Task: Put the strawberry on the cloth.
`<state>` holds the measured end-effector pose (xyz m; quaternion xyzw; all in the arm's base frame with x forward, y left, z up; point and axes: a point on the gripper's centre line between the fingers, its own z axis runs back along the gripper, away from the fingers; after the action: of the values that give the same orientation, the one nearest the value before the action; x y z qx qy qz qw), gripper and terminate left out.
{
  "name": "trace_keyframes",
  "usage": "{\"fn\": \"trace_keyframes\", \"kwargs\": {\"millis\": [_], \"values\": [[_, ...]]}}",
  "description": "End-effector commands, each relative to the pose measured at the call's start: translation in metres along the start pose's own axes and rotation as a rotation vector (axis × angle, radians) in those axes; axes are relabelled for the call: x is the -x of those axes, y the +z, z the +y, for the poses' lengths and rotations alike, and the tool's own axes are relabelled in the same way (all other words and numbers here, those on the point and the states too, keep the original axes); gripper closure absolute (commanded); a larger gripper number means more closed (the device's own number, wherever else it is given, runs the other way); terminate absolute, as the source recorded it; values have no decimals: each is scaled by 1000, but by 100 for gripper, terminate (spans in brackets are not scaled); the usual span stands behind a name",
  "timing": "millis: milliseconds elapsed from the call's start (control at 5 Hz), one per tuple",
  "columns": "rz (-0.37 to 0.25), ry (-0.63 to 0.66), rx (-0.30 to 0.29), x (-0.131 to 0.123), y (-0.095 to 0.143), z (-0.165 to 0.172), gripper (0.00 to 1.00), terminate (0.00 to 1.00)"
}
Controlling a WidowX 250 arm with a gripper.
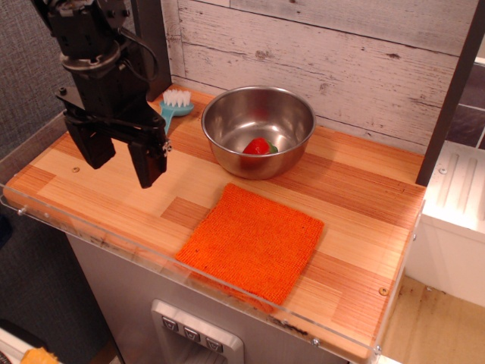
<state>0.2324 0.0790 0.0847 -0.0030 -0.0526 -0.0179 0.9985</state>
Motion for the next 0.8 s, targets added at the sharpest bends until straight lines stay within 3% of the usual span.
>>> {"fn": "trace_keyframes", "kwargs": {"millis": [0,400,600], "values": [[0,0,0,0,0,0,0,0],[-22,-19,30,-41,7,-19,0,0],[-42,-26,-6,-68,13,-28,0,0]]}}
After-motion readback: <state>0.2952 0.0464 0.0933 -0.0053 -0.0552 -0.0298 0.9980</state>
